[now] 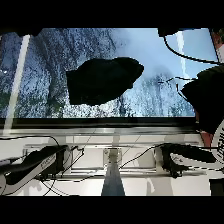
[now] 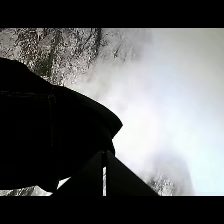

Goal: Fold the clothes and pants, and hang the long-sleeved shirts on hangers.

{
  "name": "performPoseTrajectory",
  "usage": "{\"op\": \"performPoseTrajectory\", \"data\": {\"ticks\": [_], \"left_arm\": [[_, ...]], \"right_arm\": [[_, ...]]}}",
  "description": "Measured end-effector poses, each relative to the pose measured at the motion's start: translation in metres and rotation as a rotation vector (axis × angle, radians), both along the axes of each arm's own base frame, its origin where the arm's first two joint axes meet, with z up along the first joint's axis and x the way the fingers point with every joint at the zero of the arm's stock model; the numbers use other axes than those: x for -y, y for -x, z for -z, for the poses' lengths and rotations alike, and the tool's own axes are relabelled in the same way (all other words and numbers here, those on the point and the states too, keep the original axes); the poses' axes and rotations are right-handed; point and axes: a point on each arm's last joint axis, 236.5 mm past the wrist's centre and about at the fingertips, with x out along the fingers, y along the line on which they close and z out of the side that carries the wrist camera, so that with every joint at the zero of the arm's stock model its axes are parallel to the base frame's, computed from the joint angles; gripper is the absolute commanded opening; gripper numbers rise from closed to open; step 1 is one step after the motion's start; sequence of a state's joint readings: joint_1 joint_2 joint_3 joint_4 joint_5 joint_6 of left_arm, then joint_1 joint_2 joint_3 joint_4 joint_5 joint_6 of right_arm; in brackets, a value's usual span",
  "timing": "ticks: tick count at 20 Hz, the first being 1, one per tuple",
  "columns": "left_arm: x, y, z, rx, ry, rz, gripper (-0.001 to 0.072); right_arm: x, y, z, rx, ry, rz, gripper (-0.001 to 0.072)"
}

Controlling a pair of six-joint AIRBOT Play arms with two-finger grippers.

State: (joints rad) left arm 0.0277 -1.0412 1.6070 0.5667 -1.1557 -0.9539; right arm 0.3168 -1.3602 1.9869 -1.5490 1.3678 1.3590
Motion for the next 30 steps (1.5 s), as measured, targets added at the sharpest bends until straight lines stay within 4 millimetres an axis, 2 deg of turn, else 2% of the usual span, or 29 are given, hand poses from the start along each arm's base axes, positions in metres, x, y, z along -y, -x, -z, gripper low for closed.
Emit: {"op": "performPoseTrajectory", "data": {"ticks": [5, 7, 9, 11, 14, 15, 16, 17, 18, 21, 22, 23, 24, 28, 30], "left_arm": [[0.0, 0.0, 0.0, 0.0, 0.0, 0.0, 0.0567], [0.0, 0.0, 0.0, 0.0, 0.0, 0.0, 0.0567], [0.0, 0.0, 0.0, 0.0, 0.0, 0.0, 0.0567], [0.0, 0.0, 0.0, 0.0, 0.0, 0.0, 0.0567], [0.0, 0.0, 0.0, 0.0, 0.0, 0.0, 0.0566], [0.0, 0.0, 0.0, 0.0, 0.0, 0.0, 0.0567], [0.0, 0.0, 0.0, 0.0, 0.0, 0.0, 0.0567], [0.0, 0.0, 0.0, 0.0, 0.0, 0.0, 0.0566], [0.0, 0.0, 0.0, 0.0, 0.0, 0.0, 0.0567], [0.0, 0.0, 0.0, 0.0, 0.0, 0.0, 0.0567], [0.0, 0.0, 0.0, 0.001, 0.001, -0.001, 0.0567], [0.0, 0.0, -0.001, 0.002, 0.005, 0.0, 0.0567], [0.001, 0.0, -0.002, 0.003, 0.008, 0.002, 0.0567], [-0.003, 0.0, -0.004, 0.007, 0.016, -0.007, 0.0567], [-0.008, -0.003, -0.005, 0.007, 0.016, -0.022, 0.0567]], "right_arm": [[-0.001, 0.0, 0.001, -0.002, -0.003, -0.002, 0.0023], [-0.007, 0.001, 0.002, -0.012, -0.021, -0.017, 0.0023], [-0.016, 0.003, 0.013, -0.059, -0.04, -0.042, 0.0023], [-0.034, 0.009, 0.036, -0.148, -0.073, -0.088, 0.0023], [-0.072, 0.028, 0.095, -0.319, -0.07, -0.202, 0.0024], [-0.085, 0.037, 0.119, -0.375, -0.053, -0.246, 0.0046], [-0.099, 0.047, 0.146, -0.434, -0.028, -0.297, 0.0119], [-0.11, 0.059, 0.172, -0.483, 0.002, -0.345, 0.0227], [-0.124, 0.074, 0.199, -0.533, 0.033, -0.403, 0.0278], [-0.164, 0.111, 0.261, -0.582, 0.126, -0.58, 0.0281], [-0.178, 0.119, 0.275, -0.565, 0.154, -0.634, 0.0326], [-0.192, 0.124, 0.286, -0.529, 0.18, -0.683, 0.0466], [-0.208, 0.125, 0.294, -0.468, 0.209, -0.733, 0.0567], [-0.268, 0.119, 0.31, -0.185, 0.288, -0.899, 0.0571], [-0.287, 0.117, 0.319, -0.102, 0.311, -0.942, 0.0571]]}}
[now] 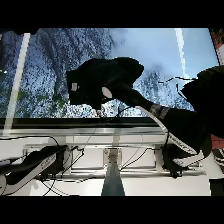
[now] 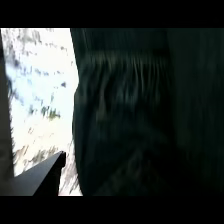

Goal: Fold the clothes and pants, and hang the long-sleeved shirts on hangers.

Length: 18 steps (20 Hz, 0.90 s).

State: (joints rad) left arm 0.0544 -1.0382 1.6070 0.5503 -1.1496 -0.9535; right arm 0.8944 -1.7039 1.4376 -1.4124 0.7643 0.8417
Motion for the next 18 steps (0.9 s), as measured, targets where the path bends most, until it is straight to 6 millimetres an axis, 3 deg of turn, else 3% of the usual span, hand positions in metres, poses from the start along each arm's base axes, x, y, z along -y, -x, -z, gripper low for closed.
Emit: {"op": "performPoseTrajectory", "data": {"ticks": [7, 18], "left_arm": [[-0.012, -0.005, -0.001, 0.001, 0.002, -0.032, 0.0567], [-0.013, -0.006, -0.001, 0.001, 0.002, -0.035, 0.0567]], "right_arm": [[-0.023, -0.006, 0.02, 0.083, -0.021, -0.055, 0.0571], [-0.048, -0.005, 0.044, 0.009, -0.08, -0.018, 0.055]]}}
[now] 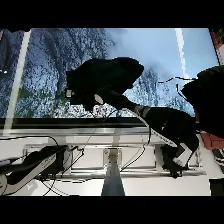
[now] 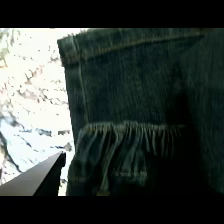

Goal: Fold the clothes and pants, and hang the long-sleeved shirts on hangers.

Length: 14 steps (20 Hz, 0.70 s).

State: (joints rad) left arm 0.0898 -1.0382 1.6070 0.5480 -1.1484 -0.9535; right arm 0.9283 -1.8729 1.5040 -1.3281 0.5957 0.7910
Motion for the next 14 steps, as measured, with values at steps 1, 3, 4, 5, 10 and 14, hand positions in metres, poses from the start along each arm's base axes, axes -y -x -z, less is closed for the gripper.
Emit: {"op": "performPoseTrajectory", "data": {"ticks": [1, 3, 4, 5, 10, 14], "left_arm": [[0.0, 0.0, 0.0, 0.0, 0.0, 0.0, 0.0567], [0.0, 0.0, 0.0, 0.0, 0.0, 0.0, 0.0567], [0.0, 0.0, 0.0, 0.0, 0.0, 0.0, 0.0567], [0.0, 0.0, 0.0, 0.0, 0.0, 0.0, 0.0567], [0.0, 0.0, 0.0, 0.0, 0.0, 0.0, 0.0566], [0.0, -0.001, 0.001, -0.003, 0.0, -0.001, 0.0033]], "right_arm": [[-0.002, 0.001, 0.002, -0.015, -0.002, 0.003, 0.055], [-0.002, 0.004, 0.008, -0.047, 0.007, 0.005, 0.0546], [-0.001, 0.004, 0.011, -0.053, 0.015, 0.002, 0.0403], [0.0, 0.004, 0.013, -0.054, 0.022, -0.004, 0.0173], [0.006, -0.004, 0.014, -0.039, 0.044, -0.022, 0.0023], [0.004, -0.026, -0.015, 0.03, 0.03, -0.026, 0.0022]]}}
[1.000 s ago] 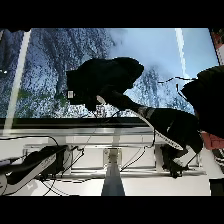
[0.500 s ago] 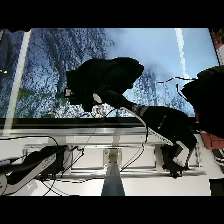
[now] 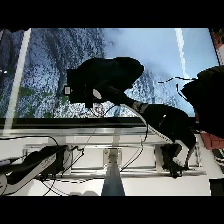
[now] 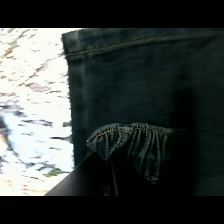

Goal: Fold the clothes and pants, and hang the long-sleeved shirts on hangers.

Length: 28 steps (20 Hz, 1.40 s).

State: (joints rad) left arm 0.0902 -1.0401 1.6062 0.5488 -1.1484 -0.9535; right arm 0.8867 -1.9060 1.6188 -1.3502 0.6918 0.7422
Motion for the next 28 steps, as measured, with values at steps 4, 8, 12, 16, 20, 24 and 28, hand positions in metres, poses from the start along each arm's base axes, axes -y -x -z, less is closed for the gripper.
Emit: {"op": "performPoseTrajectory", "data": {"ticks": [4, 8, 12, 16, 20, 24, 28], "left_arm": [[-0.009, -0.006, 0.01, -0.003, -0.058, -0.04, 0.0029], [-0.038, -0.012, 0.029, -0.015, -0.195, -0.132, 0.0027], [-0.115, -0.021, 0.099, -0.224, -0.372, -0.306, 0.0026], [-0.16, -0.003, 0.21, -0.582, -0.274, -0.368, 0.0029], [-0.14, 0.039, 0.322, -0.906, -0.067, -0.314, 0.0577], [-0.117, 0.07, 0.4, -1.054, 0.045, -0.333, 0.0544], [-0.102, 0.072, 0.438, -1.067, 0.083, -0.373, 0.0478]], "right_arm": [[0.015, -0.042, -0.067, 0.082, -0.052, 0.088, 0.0021], [0.089, -0.101, -0.153, 0.128, -0.122, 0.339, 0.0019], [0.212, -0.145, -0.229, 0.138, -0.196, 0.645, 0.0019], [0.318, -0.157, -0.269, 0.099, -0.273, 0.884, 0.002], [0.383, -0.163, -0.281, 0.069, -0.336, 1.027, 0.002], [0.406, -0.164, -0.286, 0.056, -0.369, 1.079, 0.002], [0.408, -0.165, -0.289, 0.048, -0.398, 1.086, 0.0021]]}}
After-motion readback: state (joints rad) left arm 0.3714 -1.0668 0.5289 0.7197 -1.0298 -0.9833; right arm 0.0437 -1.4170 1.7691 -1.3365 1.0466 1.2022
